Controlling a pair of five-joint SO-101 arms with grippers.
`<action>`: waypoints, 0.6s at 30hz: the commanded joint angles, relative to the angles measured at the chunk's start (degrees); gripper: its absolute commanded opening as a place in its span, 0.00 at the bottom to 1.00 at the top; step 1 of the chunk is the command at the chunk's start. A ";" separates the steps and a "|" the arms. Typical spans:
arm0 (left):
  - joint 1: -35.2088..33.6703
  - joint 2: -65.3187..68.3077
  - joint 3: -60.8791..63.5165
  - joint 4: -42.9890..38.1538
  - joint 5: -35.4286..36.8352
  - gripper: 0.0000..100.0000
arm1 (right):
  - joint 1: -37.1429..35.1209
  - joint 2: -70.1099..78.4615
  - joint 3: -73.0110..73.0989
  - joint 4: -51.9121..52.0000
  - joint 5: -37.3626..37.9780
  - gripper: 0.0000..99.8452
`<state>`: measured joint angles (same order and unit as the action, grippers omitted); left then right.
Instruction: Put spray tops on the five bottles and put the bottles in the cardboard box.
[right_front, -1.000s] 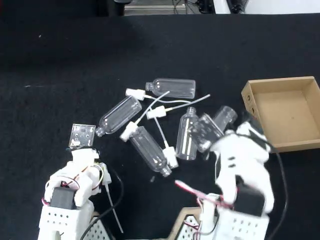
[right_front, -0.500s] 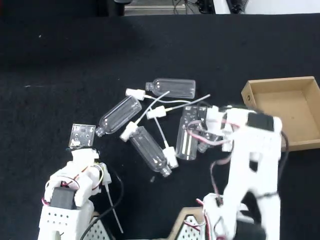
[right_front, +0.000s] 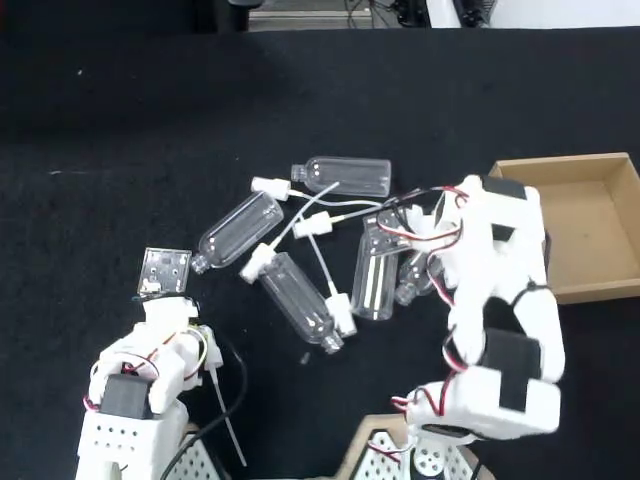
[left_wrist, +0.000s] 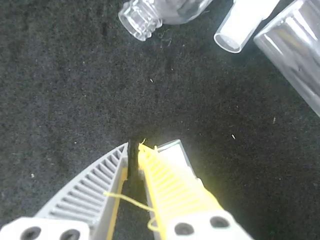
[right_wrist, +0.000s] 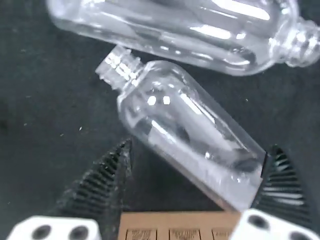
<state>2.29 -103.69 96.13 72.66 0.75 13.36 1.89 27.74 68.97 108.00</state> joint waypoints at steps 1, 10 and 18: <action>0.13 -0.53 1.19 0.35 -0.18 0.03 | -0.70 2.59 -2.95 -4.04 0.35 0.36; 0.13 -0.53 1.19 0.35 -0.18 0.03 | -3.43 3.65 -2.86 -1.85 -13.36 0.06; 0.13 -0.53 1.19 0.35 -0.18 0.03 | -6.59 -1.45 -2.95 2.55 -46.42 0.01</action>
<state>2.29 -103.69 96.13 72.66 0.75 7.30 5.32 27.56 70.81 75.21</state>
